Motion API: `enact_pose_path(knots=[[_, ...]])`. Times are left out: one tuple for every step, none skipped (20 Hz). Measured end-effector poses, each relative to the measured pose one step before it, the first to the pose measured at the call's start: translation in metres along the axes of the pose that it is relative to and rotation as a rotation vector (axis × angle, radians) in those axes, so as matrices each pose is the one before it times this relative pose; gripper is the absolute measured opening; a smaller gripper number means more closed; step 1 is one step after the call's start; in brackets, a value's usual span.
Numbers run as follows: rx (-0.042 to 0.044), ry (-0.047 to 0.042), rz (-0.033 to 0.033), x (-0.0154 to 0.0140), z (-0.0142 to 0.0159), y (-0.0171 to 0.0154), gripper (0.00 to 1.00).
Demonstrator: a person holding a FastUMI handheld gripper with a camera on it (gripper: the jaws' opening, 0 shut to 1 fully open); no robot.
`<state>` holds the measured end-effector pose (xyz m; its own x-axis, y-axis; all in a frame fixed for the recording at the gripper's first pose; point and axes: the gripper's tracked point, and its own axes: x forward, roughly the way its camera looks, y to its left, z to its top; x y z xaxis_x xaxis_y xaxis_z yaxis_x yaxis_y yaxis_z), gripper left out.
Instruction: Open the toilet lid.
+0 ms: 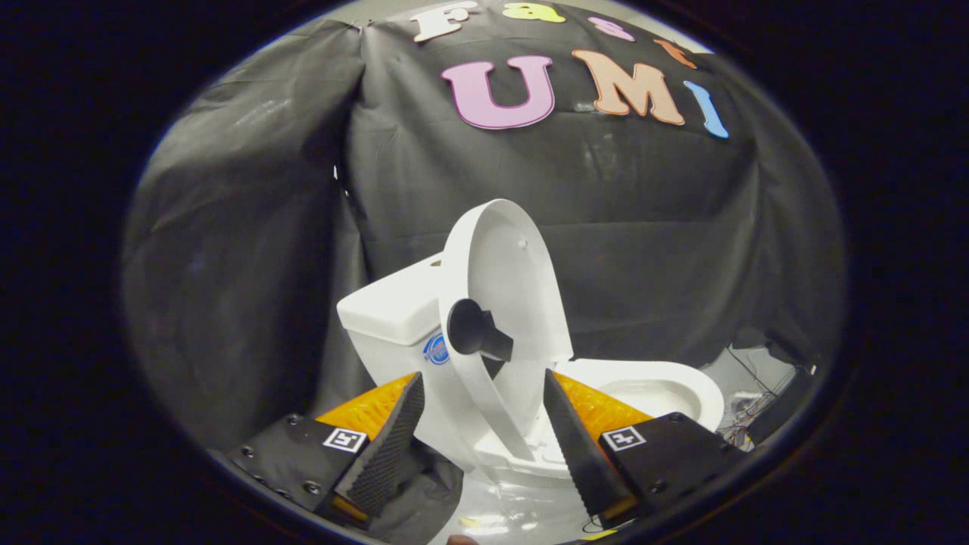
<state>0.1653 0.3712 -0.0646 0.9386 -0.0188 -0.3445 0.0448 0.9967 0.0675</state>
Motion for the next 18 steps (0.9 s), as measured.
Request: enact_pose_path(knots=[[-0.01208, 0.0166, -0.00475, -0.00206, -0.00532, -0.00579, 0.97], [-0.00846, 0.01243, -0.01017, -0.00365, -0.00476, -0.00788, 0.97], [-0.0025, 0.00558, -0.00862, -0.00147, -0.0021, -0.0074, 0.97], [0.00217, 0.00054, -0.00387, -0.00168, -0.00154, -0.00499, 0.97], [0.00931, -0.00342, -0.00305, -0.00133, 0.00112, -0.00616, 0.97], [0.01306, -0.0065, -0.00019, -0.00128, 0.00011, -0.00559, 0.97], [0.01596, -0.00623, 0.00397, -0.00293, 0.00134, -0.00464, 0.97], [0.0204, -0.01336, 0.00929, -0.00217, 0.00274, -0.0048, 0.97], [0.01897, -0.00781, -0.0045, -0.00208, 0.00313, -0.00793, 0.97], [0.01955, -0.00842, -0.00314, -0.00234, 0.00318, -0.00804, 0.97], [0.01771, -0.01556, -0.00413, -0.00295, 0.00546, -0.00769, 0.97], [0.00991, -0.0169, -0.00816, -0.00405, 0.00606, -0.0093, 0.97], [0.00608, -0.01421, -0.01031, -0.00247, 0.00559, -0.00911, 0.97], [0.00197, -0.00825, -0.0088, -0.00278, 0.00252, -0.00915, 0.97], [0.00022, -0.00536, -0.00353, -0.00232, 0.00329, -0.00921, 0.97], [-0.00364, -0.00409, -0.00657, -0.00192, 0.00187, -0.01011, 0.97], [-0.00757, -0.00095, -0.01815, -0.00144, 0.00228, -0.01293, 0.97], [-0.00569, -0.00081, -0.01391, -0.00137, 0.00074, -0.01388, 0.97]])
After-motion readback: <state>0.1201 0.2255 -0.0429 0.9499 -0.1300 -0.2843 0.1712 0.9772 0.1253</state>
